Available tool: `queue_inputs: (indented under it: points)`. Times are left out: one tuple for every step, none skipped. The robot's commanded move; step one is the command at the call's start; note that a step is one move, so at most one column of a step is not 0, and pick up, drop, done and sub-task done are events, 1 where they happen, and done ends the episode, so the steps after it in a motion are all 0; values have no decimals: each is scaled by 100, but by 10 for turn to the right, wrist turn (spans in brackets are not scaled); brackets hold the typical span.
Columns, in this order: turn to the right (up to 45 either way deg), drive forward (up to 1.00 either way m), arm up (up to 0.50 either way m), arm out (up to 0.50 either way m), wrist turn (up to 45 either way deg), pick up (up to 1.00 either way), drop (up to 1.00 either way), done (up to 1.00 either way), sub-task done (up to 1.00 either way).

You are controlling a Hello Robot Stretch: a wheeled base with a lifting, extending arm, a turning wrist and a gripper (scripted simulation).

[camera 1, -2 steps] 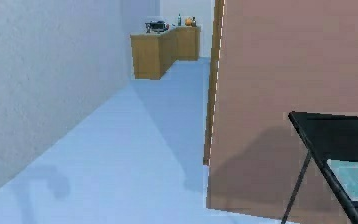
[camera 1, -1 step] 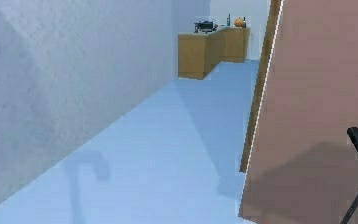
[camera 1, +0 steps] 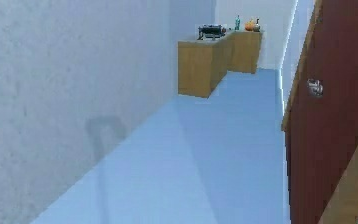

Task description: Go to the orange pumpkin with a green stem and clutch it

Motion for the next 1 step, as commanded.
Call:
queue_inputs:
  points:
    - [-150,0,0,0,0,0,0,0,0]
